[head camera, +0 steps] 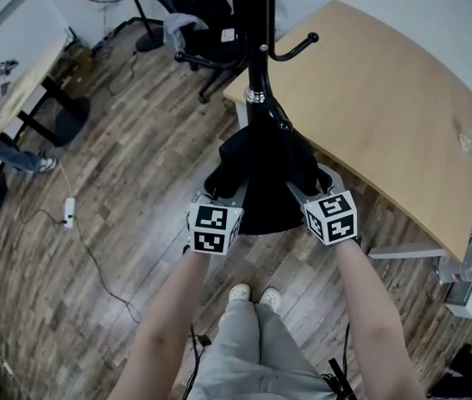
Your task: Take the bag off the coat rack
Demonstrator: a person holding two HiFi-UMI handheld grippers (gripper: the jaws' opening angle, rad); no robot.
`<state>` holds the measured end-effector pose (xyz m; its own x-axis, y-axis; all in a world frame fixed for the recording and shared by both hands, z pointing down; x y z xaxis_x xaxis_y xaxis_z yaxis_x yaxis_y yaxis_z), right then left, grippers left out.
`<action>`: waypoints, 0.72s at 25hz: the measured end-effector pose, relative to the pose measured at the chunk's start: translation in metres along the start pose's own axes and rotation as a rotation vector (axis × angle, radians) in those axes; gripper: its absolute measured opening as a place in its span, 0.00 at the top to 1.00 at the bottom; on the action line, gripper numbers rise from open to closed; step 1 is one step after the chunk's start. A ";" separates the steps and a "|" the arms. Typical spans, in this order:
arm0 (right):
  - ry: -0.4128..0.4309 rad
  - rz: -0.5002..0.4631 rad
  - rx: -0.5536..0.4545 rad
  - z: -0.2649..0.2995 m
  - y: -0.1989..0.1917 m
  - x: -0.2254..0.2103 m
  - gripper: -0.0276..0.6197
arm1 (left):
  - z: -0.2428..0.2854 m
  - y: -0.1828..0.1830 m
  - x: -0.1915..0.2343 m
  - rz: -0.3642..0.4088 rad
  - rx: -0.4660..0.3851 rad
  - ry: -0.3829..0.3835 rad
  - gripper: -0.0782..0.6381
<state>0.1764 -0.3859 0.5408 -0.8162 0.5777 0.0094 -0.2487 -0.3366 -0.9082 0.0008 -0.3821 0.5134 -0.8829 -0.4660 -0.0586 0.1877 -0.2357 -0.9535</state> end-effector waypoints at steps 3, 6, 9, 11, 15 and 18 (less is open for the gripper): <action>0.002 0.088 -0.061 0.000 -0.002 -0.007 0.62 | 0.003 -0.006 0.004 -0.010 0.002 0.007 0.58; 0.013 0.196 -0.132 0.000 -0.003 -0.011 0.64 | 0.007 -0.013 0.004 -0.026 0.009 0.000 0.60; 0.023 0.268 -0.169 0.003 -0.004 -0.010 0.64 | 0.008 -0.017 0.003 -0.057 0.004 -0.003 0.61; 0.032 0.291 -0.170 0.004 -0.004 -0.010 0.68 | 0.009 -0.017 0.002 -0.074 -0.002 -0.009 0.66; 0.027 0.285 -0.147 0.004 -0.004 -0.005 0.76 | 0.010 -0.016 0.002 -0.102 0.016 -0.027 0.71; 0.003 0.269 -0.122 0.001 -0.004 0.002 0.82 | 0.009 -0.015 0.000 -0.109 0.035 -0.034 0.74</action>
<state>0.1748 -0.3845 0.5446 -0.8427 0.4821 -0.2396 0.0412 -0.3859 -0.9216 0.0016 -0.3862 0.5302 -0.8840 -0.4642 0.0558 0.1065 -0.3161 -0.9427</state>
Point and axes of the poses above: the fingertips, and each gripper's own axes: z forward along the fingers, x to its left, y out of its top, the point moved 4 cm from there along -z, backward along the fingers, and after that the axes turned 2 degrees about y, right-handed, at the moved point
